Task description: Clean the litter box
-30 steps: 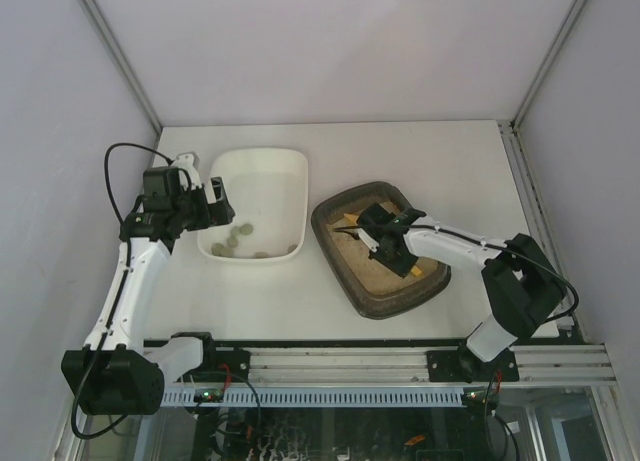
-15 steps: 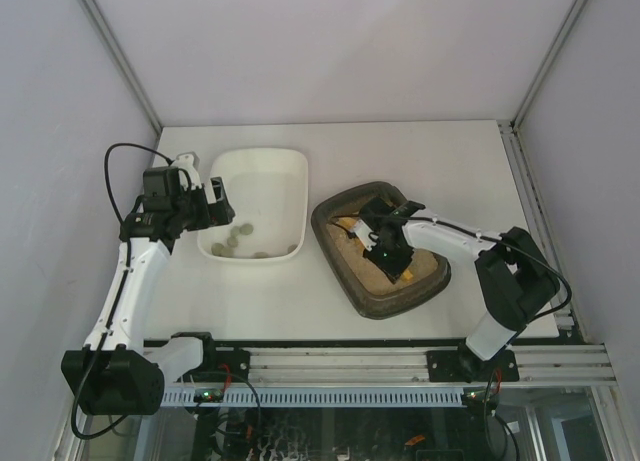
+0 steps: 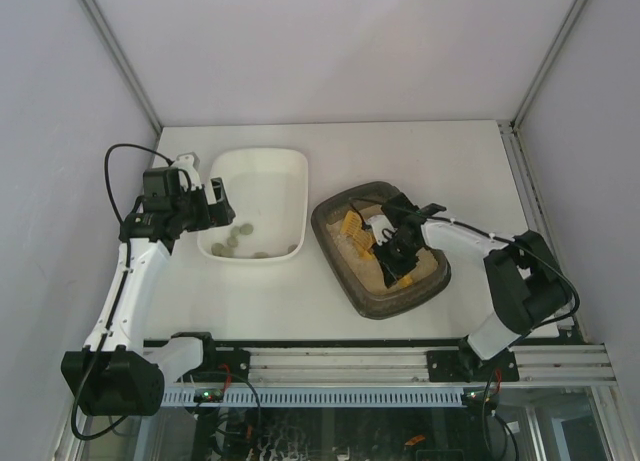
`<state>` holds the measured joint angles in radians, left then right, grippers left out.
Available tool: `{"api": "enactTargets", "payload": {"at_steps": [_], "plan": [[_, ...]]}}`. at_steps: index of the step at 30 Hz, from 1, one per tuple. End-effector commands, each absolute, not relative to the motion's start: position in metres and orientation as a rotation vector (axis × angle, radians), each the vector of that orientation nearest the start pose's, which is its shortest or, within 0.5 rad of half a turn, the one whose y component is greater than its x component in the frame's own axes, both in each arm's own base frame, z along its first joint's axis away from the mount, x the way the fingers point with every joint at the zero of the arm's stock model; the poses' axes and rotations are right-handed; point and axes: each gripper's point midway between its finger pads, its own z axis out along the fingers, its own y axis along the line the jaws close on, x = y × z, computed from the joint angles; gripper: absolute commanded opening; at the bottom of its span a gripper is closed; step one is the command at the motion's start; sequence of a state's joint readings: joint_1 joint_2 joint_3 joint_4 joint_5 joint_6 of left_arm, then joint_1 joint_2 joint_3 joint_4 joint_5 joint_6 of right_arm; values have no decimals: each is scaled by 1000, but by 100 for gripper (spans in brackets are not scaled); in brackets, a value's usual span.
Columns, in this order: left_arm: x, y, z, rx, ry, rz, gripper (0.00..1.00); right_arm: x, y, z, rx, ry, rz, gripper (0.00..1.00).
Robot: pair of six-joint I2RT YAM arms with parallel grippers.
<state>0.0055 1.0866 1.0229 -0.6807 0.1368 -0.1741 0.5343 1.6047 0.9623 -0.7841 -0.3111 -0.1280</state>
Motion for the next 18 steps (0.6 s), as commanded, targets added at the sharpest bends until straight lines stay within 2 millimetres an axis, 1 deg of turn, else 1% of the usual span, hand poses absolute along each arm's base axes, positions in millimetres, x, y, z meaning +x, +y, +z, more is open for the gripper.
{"api": "enactTargets", "payload": {"at_steps": [1, 5, 9, 13, 18], "plan": [[301, -31, 206, -138, 2274, -270, 100, 210, 192, 52, -891, 2705, 684, 0], [301, -31, 206, -140, 2274, -271, 100, 210, 194, 59, -803, 2651, 784, 0], [302, -32, 211, -141, 2268, -279, 100, 209, 195, 60, -757, 2643, 834, 0], [301, -34, 211, -139, 2268, -287, 100, 213, 194, 61, -719, 2645, 841, 0], [300, -34, 209, -138, 2274, -288, 100, 216, 188, 65, -640, 2632, 829, 0]]}}
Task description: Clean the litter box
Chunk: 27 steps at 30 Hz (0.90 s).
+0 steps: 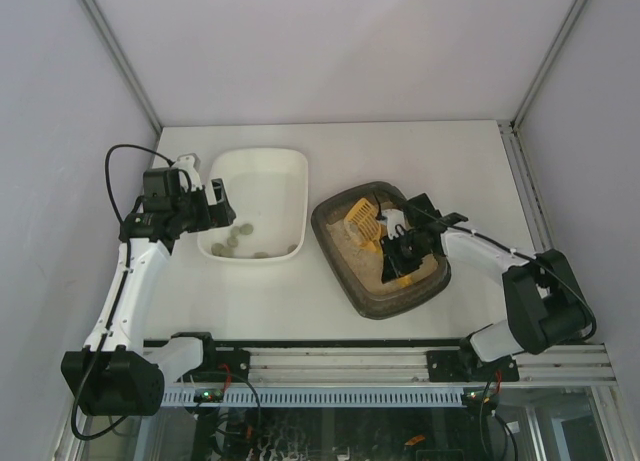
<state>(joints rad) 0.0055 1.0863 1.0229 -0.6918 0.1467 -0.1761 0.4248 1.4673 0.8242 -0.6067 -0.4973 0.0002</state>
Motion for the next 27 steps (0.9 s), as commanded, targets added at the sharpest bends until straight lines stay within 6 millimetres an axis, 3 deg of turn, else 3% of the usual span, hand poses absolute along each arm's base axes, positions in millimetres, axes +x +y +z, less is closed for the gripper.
{"api": "enactTargets", "payload": {"at_steps": [1, 5, 10, 14, 24, 27], "plan": [[300, -34, 209, -137, 2274, -290, 100, 216, 186, 66, -625, 2623, 822, 0], [303, -32, 212, -152, 2261, -277, 100, 210, 185, 65, -543, 2551, 848, 0], [304, -32, 214, -154, 2258, -281, 100, 228, 180, 96, -471, 2375, 792, 0], [301, -35, 213, -140, 2260, -299, 100, 233, 178, 108, -426, 2308, 788, 0], [300, -34, 212, -140, 2266, -291, 100, 224, 188, 121, -330, 2173, 926, 0], [299, -35, 211, -139, 2268, -294, 100, 223, 192, 136, -322, 2132, 975, 0]]}}
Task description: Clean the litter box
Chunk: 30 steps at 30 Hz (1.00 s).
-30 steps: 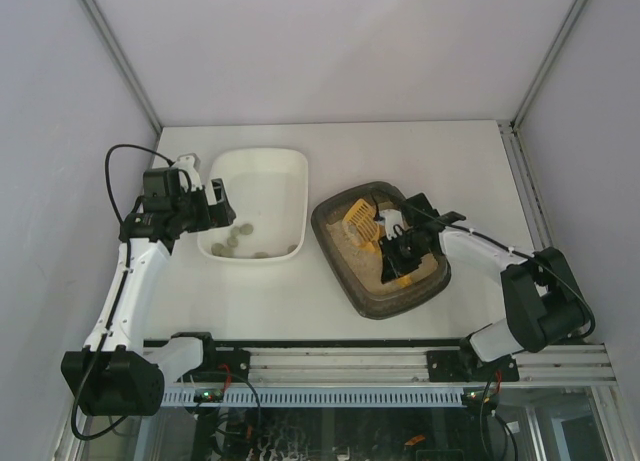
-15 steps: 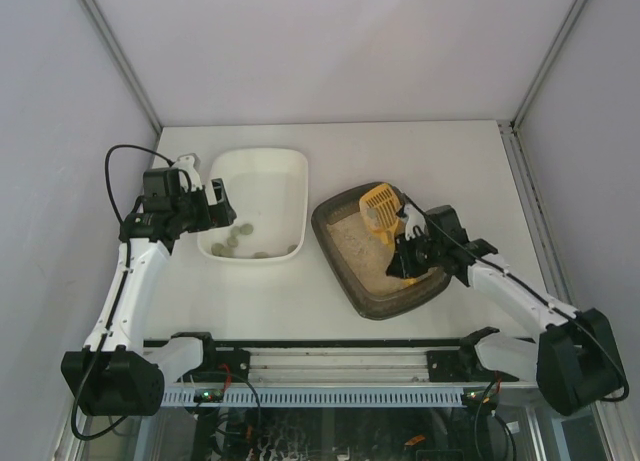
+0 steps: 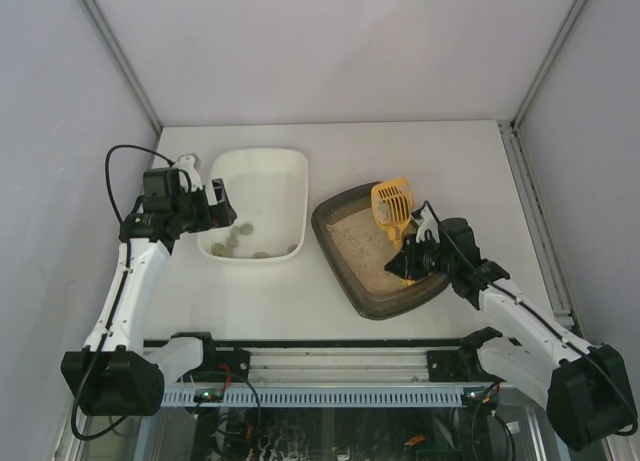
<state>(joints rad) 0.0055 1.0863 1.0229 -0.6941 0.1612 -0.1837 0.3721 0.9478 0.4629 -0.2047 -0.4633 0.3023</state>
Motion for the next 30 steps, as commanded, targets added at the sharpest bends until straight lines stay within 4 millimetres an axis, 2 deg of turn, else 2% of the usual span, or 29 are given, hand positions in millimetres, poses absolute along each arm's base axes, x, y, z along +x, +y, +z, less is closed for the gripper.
{"api": "enactTargets", "payload": {"at_steps": [1, 7, 15, 19, 23, 26, 28, 30], "plan": [[299, -35, 210, -139, 2269, -294, 100, 223, 193, 141, -315, 2116, 995, 0], [299, -35, 210, -139, 2269, -296, 100, 219, 202, 162, -283, 2067, 1118, 0], [299, -34, 209, -142, 2271, -291, 100, 207, 211, 162, -189, 2145, 1273, 0], [298, -34, 208, -144, 2273, -288, 100, 190, 217, 158, -117, 2227, 1388, 0], [298, -35, 206, -142, 2278, -296, 100, 170, 225, 173, -22, 2191, 1585, 0], [298, -36, 206, -140, 2281, -302, 100, 163, 225, 184, 76, 2125, 1688, 0], [298, -36, 205, -142, 2283, -303, 100, 162, 223, 176, 240, 2175, 1701, 0], [297, -37, 204, -138, 2285, -306, 100, 155, 228, 177, 262, 2192, 1727, 0]]}}
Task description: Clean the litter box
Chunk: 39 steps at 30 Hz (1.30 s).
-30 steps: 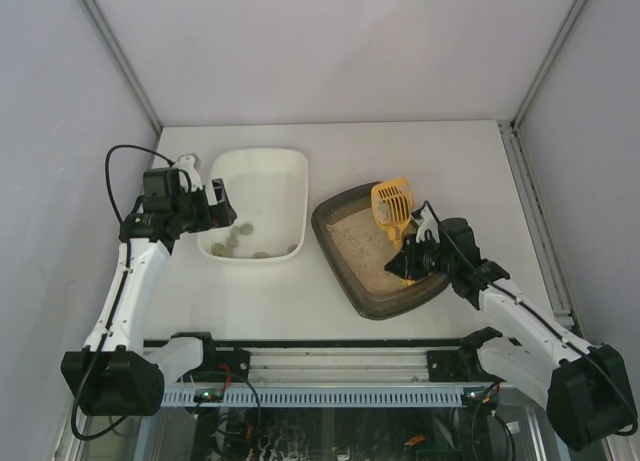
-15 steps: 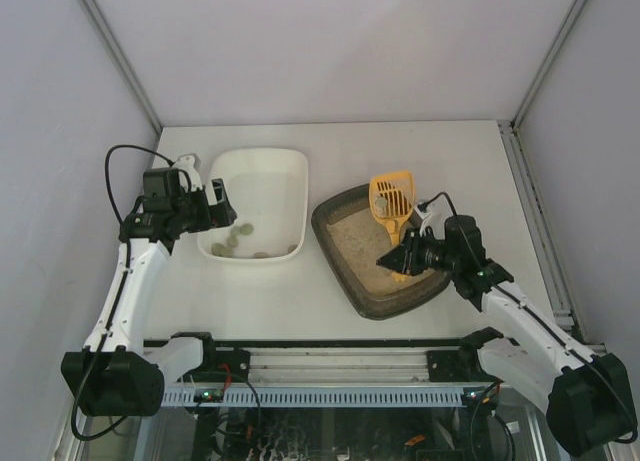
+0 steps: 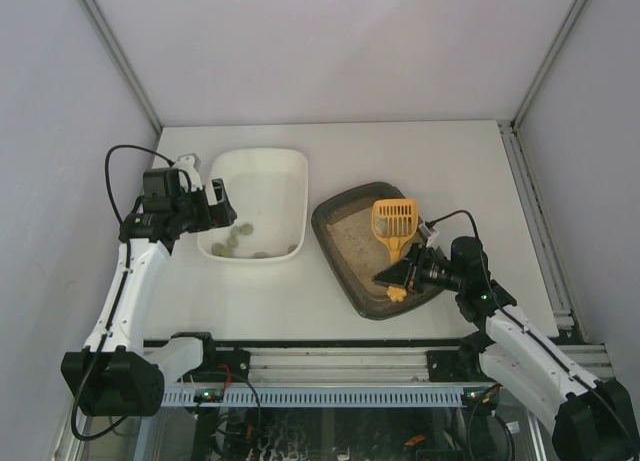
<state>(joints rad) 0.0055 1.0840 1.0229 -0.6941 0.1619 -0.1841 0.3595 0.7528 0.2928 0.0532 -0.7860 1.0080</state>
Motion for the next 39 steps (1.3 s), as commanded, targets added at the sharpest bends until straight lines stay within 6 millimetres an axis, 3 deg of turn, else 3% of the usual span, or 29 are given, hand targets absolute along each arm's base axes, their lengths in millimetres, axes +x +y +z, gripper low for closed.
{"api": "enactTargets", "payload": {"at_steps": [1, 3, 5, 9, 12, 15, 19, 23, 26, 31, 33, 35, 39], "plan": [[297, -36, 203, -137, 2288, -306, 100, 153, 231, 182, 250, 2173, 1737, 0], [297, -37, 202, -135, 2290, -307, 100, 155, 231, 190, 245, 2135, 1718, 0], [297, -37, 202, -134, 2289, -309, 100, 160, 229, 184, 321, 2150, 1676, 0], [296, -38, 200, -131, 2295, -314, 100, 149, 247, 191, 238, 2194, 1733, 0], [295, -40, 200, -122, 2296, -330, 100, 164, 236, 187, 349, 2135, 1680, 0], [295, -40, 199, -114, 2295, -330, 100, 156, 247, 184, 288, 2188, 1707, 0], [292, -44, 194, -80, 2302, -349, 100, 178, 224, 184, 407, 2073, 1672, 0], [291, -46, 192, -55, 2310, -362, 100, 168, 244, 181, 312, 2141, 1732, 0], [291, -51, 193, -26, 2317, -392, 100, 183, 232, 187, 388, 2040, 1744, 0], [282, -73, 221, 244, 2267, -506, 100, 173, 253, 181, 275, 2136, 1735, 0], [282, -77, 241, 340, 2222, -512, 100, 181, 244, 187, 332, 2058, 1752, 0], [283, -73, 252, 278, 2231, -499, 100, 187, 238, 192, 388, 1988, 1781, 0], [278, -60, 264, 217, 2236, -441, 100, 175, 255, 190, 297, 2074, 1804, 0]]}}
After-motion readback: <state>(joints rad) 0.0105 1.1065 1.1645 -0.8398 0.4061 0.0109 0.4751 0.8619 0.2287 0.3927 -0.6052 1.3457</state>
